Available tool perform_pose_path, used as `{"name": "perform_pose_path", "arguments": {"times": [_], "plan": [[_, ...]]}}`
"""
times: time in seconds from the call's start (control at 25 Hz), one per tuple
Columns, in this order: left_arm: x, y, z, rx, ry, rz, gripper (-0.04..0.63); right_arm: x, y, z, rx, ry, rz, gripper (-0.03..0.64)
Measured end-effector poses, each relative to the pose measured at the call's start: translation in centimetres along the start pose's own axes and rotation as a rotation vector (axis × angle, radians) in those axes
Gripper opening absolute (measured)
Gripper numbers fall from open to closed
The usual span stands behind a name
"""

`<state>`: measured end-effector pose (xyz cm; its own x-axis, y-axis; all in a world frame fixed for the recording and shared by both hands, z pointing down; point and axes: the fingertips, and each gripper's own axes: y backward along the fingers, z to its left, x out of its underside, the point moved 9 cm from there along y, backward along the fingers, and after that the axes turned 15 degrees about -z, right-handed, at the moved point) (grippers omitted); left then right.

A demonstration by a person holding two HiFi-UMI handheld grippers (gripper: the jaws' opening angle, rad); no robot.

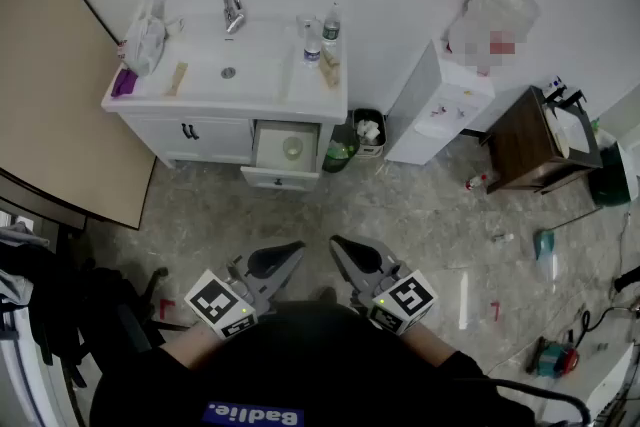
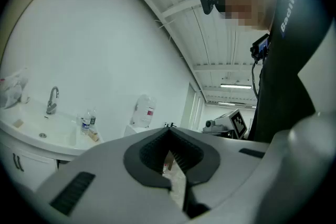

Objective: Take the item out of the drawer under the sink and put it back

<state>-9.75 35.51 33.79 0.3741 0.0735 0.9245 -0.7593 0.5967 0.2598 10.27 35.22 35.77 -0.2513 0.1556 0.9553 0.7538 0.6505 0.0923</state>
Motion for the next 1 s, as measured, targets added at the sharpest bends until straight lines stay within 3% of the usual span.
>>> {"name": "perform_pose_path", "arguments": {"times": [1.0], "plan": [[0.7,-2.6,-0.8,-0.034,-0.028,-0.001,0.006,-1.4,0.3,-2.7,-0.049,-0.021,-0.059,0.002]]}}
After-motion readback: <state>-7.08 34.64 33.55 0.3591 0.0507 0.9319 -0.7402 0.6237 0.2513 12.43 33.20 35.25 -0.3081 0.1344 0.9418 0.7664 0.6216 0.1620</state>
